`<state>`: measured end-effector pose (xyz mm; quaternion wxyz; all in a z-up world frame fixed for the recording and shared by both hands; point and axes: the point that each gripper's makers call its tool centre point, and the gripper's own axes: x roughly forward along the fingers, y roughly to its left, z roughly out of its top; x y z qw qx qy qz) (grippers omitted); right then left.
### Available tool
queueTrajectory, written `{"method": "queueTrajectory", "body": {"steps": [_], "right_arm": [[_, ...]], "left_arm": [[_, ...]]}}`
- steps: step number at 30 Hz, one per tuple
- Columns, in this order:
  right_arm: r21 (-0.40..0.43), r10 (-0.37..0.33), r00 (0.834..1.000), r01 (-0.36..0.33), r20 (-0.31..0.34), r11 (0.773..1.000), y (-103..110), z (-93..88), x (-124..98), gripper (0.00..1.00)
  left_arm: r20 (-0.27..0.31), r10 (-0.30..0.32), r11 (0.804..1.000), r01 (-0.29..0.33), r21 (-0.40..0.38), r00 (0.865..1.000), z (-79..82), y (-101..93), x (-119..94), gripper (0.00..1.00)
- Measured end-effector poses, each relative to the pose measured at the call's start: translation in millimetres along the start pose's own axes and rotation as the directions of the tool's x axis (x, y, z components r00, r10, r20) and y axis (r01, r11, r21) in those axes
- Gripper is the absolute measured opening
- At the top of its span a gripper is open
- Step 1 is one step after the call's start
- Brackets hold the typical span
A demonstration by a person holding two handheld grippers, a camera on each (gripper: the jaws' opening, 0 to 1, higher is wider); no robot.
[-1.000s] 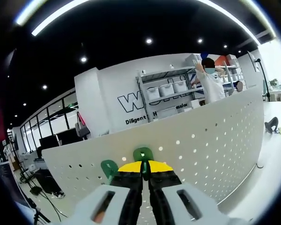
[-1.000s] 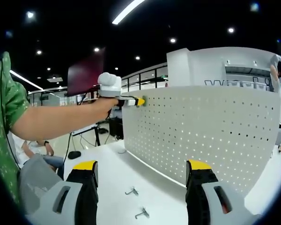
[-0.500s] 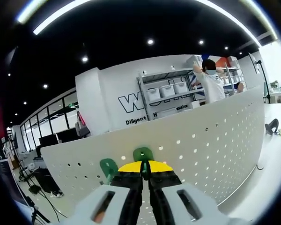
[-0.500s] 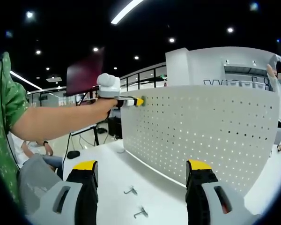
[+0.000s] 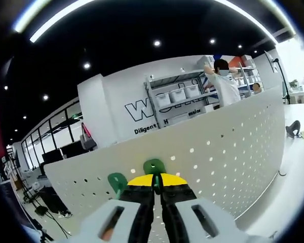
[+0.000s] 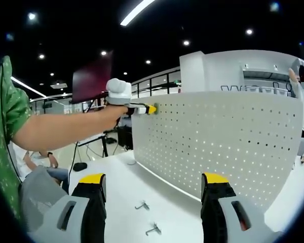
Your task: Insert the hook assembly into the mounting plate slot until the hook locks in place.
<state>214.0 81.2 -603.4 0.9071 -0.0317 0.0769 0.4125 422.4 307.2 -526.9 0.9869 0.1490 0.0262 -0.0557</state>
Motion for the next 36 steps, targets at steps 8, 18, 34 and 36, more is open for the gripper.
{"method": "queueTrajectory", "body": {"steps": [8,18,34,36], "right_arm": [[-0.001,0.009,1.0,-0.009,-0.001,1.0,3.2,0.7,1.8,0.78],[0.006,-0.003,1.0,0.003,-0.004,1.0,0.2,-1.7,-2.3,0.78],[0.013,-0.011,1.0,0.011,0.002,1.0,-2.9,-2.6,-4.8,0.78],[0.015,-0.014,1.0,0.014,0.0,1.0,-4.4,-3.8,-4.8,0.78]], "left_arm": [[-0.014,-0.007,1.0,0.006,-0.024,1.0,-0.1,-0.2,-1.3,0.04],[0.011,0.003,1.0,-0.003,-0.021,1.0,9.9,-1.4,-2.8,0.04],[0.012,0.075,0.997,-0.075,0.01,0.997,7.0,-2.5,-0.6,0.03],[0.014,0.07,0.997,-0.071,0.01,0.997,6.7,-2.1,-0.9,0.04]]}}
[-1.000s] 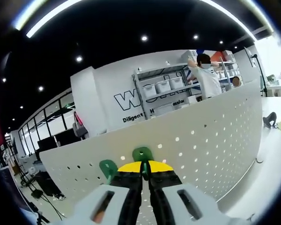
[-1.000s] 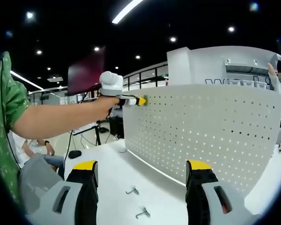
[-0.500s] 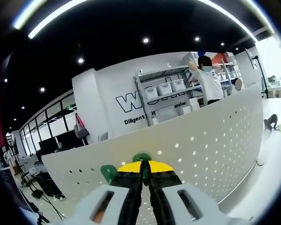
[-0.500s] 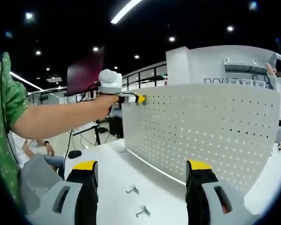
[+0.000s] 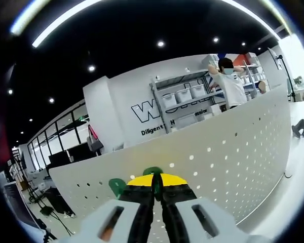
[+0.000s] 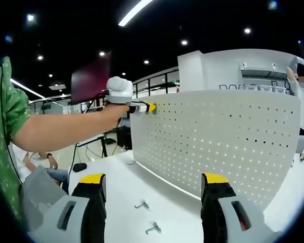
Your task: Insert the hook assembly into the mounting plate slot until the hook locks in place.
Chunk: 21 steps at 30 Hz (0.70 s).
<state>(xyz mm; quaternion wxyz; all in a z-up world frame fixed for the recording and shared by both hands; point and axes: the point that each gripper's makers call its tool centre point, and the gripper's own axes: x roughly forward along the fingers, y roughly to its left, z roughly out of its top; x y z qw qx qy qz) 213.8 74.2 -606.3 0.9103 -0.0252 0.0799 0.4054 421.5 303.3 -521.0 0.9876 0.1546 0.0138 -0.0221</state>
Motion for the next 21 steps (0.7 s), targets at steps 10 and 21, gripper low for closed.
{"method": "queueTrajectory", "body": {"steps": [10,21], "right_arm": [[-0.004,0.012,1.0,-0.012,0.004,1.0,3.1,2.0,4.2,0.78],[-0.004,0.004,1.0,-0.004,0.008,1.0,1.8,2.9,0.3,0.78]], "left_arm": [[0.008,-0.019,1.0,0.019,0.001,1.0,-0.8,0.3,0.8,0.04],[0.014,-0.023,1.0,0.023,-0.016,1.0,0.3,0.4,-1.3,0.04]]}}
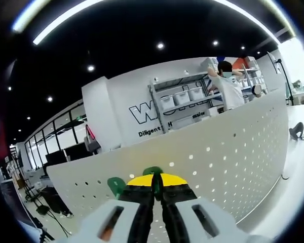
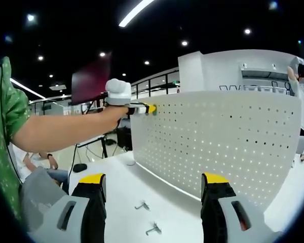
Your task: Insert the hook assembly into the mounting plate slot until the hook locks in place.
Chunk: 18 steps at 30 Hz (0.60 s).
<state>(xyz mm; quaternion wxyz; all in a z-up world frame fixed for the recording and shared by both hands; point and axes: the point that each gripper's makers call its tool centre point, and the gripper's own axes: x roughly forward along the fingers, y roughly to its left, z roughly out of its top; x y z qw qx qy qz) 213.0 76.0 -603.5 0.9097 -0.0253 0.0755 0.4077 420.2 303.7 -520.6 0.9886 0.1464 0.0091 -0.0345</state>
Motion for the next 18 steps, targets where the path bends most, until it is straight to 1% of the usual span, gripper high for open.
{"method": "queueTrajectory", "body": {"steps": [5,10,13,18], "right_arm": [[-0.001,0.001,1.0,-0.001,0.002,1.0,1.2,0.7,0.0,0.78],[-0.006,0.003,1.0,-0.003,0.006,1.0,3.1,3.6,0.3,0.78],[-0.009,0.007,1.0,-0.007,0.007,1.0,5.2,4.9,0.6,0.78],[-0.014,0.011,1.0,-0.011,0.008,1.0,7.8,6.6,0.6,0.78]], "left_arm": [[0.022,0.003,1.0,-0.003,-0.006,1.0,7.7,2.7,-2.4,0.07],[0.012,0.001,1.0,-0.001,-0.018,1.0,5.1,3.6,-5.5,0.1],[0.016,-0.005,0.999,0.005,-0.032,1.0,5.1,2.5,-9.9,0.13],[0.03,-0.019,0.999,0.02,-0.041,0.999,10.2,-1.3,-16.6,0.19]]}}
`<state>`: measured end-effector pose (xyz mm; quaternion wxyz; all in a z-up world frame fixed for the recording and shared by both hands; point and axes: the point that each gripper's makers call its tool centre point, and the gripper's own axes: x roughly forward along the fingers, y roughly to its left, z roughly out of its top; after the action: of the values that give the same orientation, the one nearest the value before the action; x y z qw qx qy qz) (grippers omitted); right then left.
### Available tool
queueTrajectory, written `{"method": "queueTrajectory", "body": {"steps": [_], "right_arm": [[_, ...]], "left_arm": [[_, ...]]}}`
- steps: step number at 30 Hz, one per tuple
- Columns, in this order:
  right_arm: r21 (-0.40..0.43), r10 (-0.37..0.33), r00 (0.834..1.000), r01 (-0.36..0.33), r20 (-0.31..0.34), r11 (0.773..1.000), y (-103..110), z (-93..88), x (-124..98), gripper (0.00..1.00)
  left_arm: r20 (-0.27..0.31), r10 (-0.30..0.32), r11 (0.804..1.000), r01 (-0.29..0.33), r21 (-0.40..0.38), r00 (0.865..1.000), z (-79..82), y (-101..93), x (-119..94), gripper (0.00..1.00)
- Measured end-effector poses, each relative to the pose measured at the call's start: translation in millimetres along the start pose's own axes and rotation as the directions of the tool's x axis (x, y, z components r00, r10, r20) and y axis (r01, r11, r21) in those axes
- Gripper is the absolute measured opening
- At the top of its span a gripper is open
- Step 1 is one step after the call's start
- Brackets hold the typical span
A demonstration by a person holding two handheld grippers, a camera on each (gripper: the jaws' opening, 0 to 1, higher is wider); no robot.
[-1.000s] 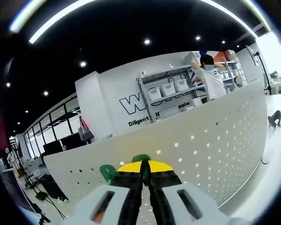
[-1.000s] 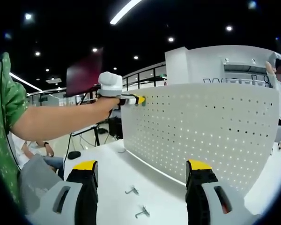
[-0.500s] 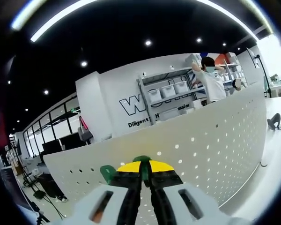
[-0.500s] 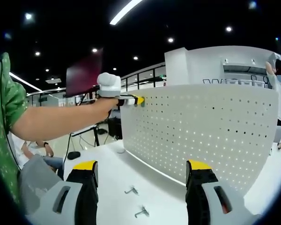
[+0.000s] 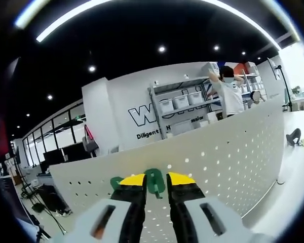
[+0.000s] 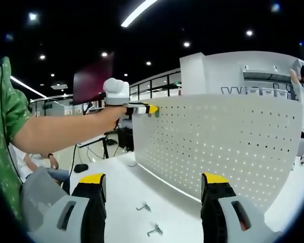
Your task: Insert the hook assembly into the mounting plate slot until the hook locks in place.
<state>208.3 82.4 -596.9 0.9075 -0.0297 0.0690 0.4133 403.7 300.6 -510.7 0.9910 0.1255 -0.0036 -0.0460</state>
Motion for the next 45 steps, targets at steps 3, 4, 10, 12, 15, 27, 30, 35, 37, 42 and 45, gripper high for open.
{"method": "queueTrajectory", "body": {"steps": [3,4,10,12,15,27,30,35,37,42,45], "right_arm": [[-0.002,0.001,1.0,-0.001,0.001,1.0,1.3,0.8,0.0,0.78],[-0.002,0.002,1.0,-0.002,0.001,1.0,2.0,0.9,0.0,0.78],[-0.004,0.007,1.0,-0.007,0.001,1.0,5.3,1.0,0.3,0.78],[-0.005,0.008,1.0,-0.008,0.003,1.0,5.9,1.6,0.4,0.78],[-0.006,0.008,1.0,-0.008,0.004,1.0,6.7,2.3,0.4,0.78],[-0.017,0.01,1.0,-0.01,0.017,1.0,11.2,7.3,-1.6,0.78],[-0.02,0.01,1.0,-0.009,0.021,1.0,12.3,8.9,-2.9,0.78],[-0.023,0.008,1.0,-0.007,0.026,1.0,13.2,9.9,-5.7,0.78],[-0.023,0.008,1.0,-0.007,0.029,1.0,13.6,10.5,-6.9,0.78],[-0.021,0.006,1.0,-0.005,0.03,1.0,13.9,10.4,-8.6,0.78],[-0.022,0.007,1.0,-0.006,0.03,1.0,14.7,10.0,-8.9,0.78]], "left_arm": [[0.005,-0.009,1.0,0.009,-0.005,1.0,2.6,-2.0,-2.9,0.23],[0.005,-0.011,1.0,0.011,-0.009,1.0,3.4,-2.6,-4.5,0.25],[0.004,-0.041,0.998,0.041,-0.051,0.999,4.9,-8.8,-12.3,0.33],[0.006,-0.049,0.997,0.05,-0.063,0.999,5.9,-11.1,-15.6,0.35],[0.006,-0.066,0.994,0.066,-0.087,0.998,7.8,-15.0,-19.8,0.39],[0.034,-0.116,0.977,0.12,-0.175,0.993,21.0,-29.0,-47.3,0.51],[0.041,-0.128,0.974,0.133,-0.185,0.991,24.3,-32.2,-54.6,0.56],[0.043,-0.162,0.964,0.168,-0.205,0.986,24.8,-40.5,-69.3,0.59],[0.038,-0.179,0.959,0.183,-0.215,0.983,22.5,-44.3,-74.8,0.63],[0.023,-0.215,0.951,0.214,-0.222,0.976,15.8,-53.1,-90.0,0.65],[0.018,-0.226,0.947,0.224,-0.229,0.974,12.5,-55.1,-97.3,0.66]]}}
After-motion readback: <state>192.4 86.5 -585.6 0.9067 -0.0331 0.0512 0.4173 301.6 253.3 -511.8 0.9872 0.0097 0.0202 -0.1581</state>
